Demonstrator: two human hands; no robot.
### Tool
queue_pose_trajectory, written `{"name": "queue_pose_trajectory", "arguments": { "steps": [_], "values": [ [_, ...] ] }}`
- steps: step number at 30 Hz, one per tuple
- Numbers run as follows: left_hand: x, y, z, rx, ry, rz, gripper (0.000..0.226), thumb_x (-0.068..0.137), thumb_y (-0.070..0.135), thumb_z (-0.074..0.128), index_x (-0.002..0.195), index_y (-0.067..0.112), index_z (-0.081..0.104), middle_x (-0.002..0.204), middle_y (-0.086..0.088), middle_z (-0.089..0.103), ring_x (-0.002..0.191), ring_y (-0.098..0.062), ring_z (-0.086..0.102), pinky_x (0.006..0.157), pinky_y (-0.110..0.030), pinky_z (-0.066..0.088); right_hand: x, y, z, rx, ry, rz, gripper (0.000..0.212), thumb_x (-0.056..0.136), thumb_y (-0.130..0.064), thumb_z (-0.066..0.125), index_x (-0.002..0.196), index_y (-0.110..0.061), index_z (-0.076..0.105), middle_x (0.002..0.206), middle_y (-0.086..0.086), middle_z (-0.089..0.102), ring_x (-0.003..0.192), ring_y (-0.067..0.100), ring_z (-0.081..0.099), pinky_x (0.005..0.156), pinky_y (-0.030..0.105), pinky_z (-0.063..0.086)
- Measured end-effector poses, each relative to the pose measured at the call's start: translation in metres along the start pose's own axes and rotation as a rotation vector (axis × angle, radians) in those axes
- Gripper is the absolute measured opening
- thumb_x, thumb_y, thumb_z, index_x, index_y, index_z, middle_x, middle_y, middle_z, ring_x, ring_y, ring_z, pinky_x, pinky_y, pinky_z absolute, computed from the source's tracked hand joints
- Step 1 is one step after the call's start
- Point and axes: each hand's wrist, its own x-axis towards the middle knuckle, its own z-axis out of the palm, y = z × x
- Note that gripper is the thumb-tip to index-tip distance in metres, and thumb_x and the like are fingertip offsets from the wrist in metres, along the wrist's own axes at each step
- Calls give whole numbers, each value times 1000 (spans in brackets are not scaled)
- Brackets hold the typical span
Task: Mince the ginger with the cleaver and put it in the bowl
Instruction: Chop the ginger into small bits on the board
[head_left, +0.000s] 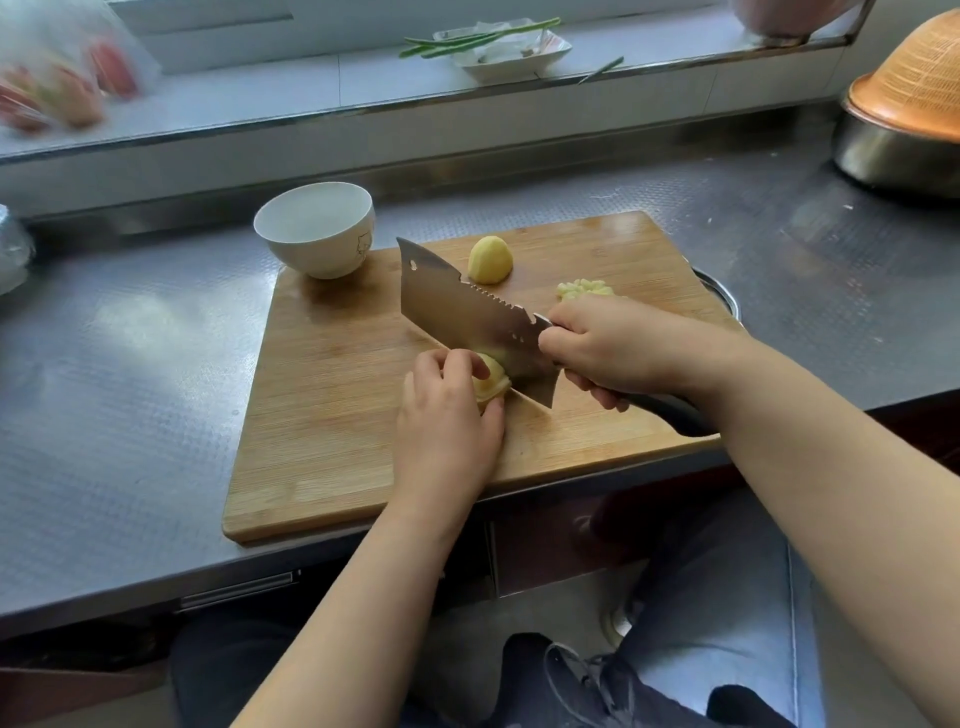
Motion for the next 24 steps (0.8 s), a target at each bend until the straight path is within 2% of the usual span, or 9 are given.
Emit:
{"name": "queue_pose_trajectory", "arguments": {
  "steps": [3,6,8,12,18,21,24],
  "values": [
    [8,-6,-4,14,1,120,27,86,41,65,99,17,58,108,-1,52,101,-20,46,83,-32,41,-3,1,0,-32,-7,7,17,98,-24,42,88,-13,50,71,8,58,47,16,56,47,32,51],
    [19,-15,-7,2,18,276,9,89,20,62,94,12,61,100,-5,57,92,-24,51,80,-38,46,-5,-1,2,-102,1,6,16,99,-32,53,97,-17,52,75,6,61,50,16,59,51,34,55],
    [27,-19,-9,14,-16,323,4,88,13,60,93,12,61,96,-2,56,90,-21,50,78,-33,43,-5,-2,3,-136,5,17,15,98,-30,56,99,-16,53,75,7,63,52,17,60,52,34,56],
    [33,-21,-12,-34,-68,319,8,88,19,59,88,24,53,92,12,45,85,-9,44,72,-17,32,-2,-3,5,-176,24,38,7,96,-19,55,99,-13,55,73,8,65,53,18,61,53,37,58],
    [37,-21,-6,-69,-96,238,4,92,24,56,95,21,56,95,9,49,88,-10,45,75,-20,33,0,-4,9,-224,68,53,7,93,-19,54,92,-12,55,65,10,64,50,20,64,49,36,57],
    [35,-21,-3,-56,-56,256,4,91,22,58,93,19,55,95,7,48,89,-9,43,75,-15,27,-1,-4,10,-213,75,54,6,92,-19,54,89,-13,55,63,9,63,49,20,64,49,37,57],
    [33,-22,-2,-71,-50,271,6,92,20,56,95,15,58,97,7,48,91,-10,43,76,-15,28,-2,-5,9,-204,69,59,6,93,-20,55,93,-13,55,66,8,63,52,20,64,51,38,58]
  ]
}}
